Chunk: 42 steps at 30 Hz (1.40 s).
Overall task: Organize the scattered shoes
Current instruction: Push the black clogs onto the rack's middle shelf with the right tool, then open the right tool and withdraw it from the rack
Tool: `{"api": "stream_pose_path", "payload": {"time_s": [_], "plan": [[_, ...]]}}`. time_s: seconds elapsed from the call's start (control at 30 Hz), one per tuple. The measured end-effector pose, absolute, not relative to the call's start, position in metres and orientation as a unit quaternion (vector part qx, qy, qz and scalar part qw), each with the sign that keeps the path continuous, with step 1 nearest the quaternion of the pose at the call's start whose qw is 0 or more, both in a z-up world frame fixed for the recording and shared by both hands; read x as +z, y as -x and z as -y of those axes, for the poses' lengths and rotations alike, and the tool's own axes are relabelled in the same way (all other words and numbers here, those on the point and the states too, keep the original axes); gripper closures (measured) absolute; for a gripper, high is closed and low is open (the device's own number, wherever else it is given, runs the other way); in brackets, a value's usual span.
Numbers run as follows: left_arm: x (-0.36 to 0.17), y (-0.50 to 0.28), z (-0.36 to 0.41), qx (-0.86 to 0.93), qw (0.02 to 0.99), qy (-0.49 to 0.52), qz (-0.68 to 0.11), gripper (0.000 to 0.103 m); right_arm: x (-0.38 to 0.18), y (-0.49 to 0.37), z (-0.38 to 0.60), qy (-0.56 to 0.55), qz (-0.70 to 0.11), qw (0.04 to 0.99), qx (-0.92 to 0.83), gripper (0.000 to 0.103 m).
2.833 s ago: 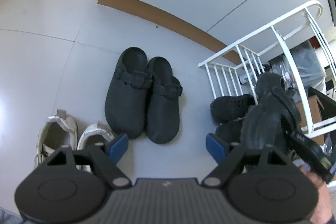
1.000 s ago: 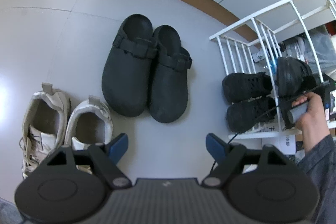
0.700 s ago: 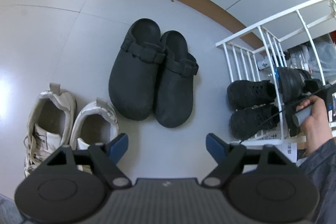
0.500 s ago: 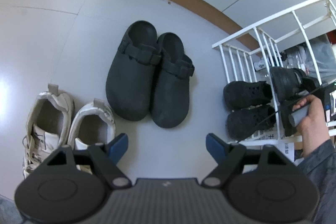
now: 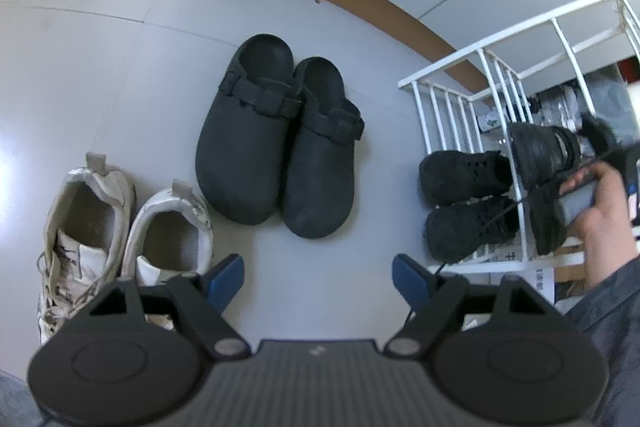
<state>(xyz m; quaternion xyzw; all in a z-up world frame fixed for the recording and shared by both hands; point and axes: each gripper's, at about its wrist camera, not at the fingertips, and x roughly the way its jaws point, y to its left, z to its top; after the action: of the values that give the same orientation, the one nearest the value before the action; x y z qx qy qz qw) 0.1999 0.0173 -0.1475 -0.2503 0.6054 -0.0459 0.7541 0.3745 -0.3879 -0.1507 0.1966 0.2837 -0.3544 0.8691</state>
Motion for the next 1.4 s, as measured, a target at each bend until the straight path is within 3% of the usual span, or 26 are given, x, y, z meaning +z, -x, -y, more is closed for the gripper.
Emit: {"api": "stream_pose_path", "payload": {"time_s": [0.53, 0.83, 1.07, 1.4], "plan": [[-0.127, -0.200, -0.055, 0.008, 0.781, 0.261, -0.567, 0.020, -0.138, -0.332, 0.378, -0.193, -0.344, 0.864, -0.313, 0.011], [-0.097, -0.177, -0.059, 0.002, 0.811, 0.181, -0.556, 0.020, -0.076, -0.281, 0.368, -0.158, -0.383, 0.889, -0.194, 0.011], [-0.074, -0.144, -0.079, -0.017, 0.813, 0.202, -0.547, 0.020, -0.021, -0.210, 0.360, -0.183, -0.374, 0.896, -0.156, 0.011], [-0.047, -0.116, -0.082, -0.009, 0.811, 0.211, -0.546, 0.020, -0.002, -0.140, 0.349, -0.184, -0.415, 0.886, -0.099, 0.011]]}}
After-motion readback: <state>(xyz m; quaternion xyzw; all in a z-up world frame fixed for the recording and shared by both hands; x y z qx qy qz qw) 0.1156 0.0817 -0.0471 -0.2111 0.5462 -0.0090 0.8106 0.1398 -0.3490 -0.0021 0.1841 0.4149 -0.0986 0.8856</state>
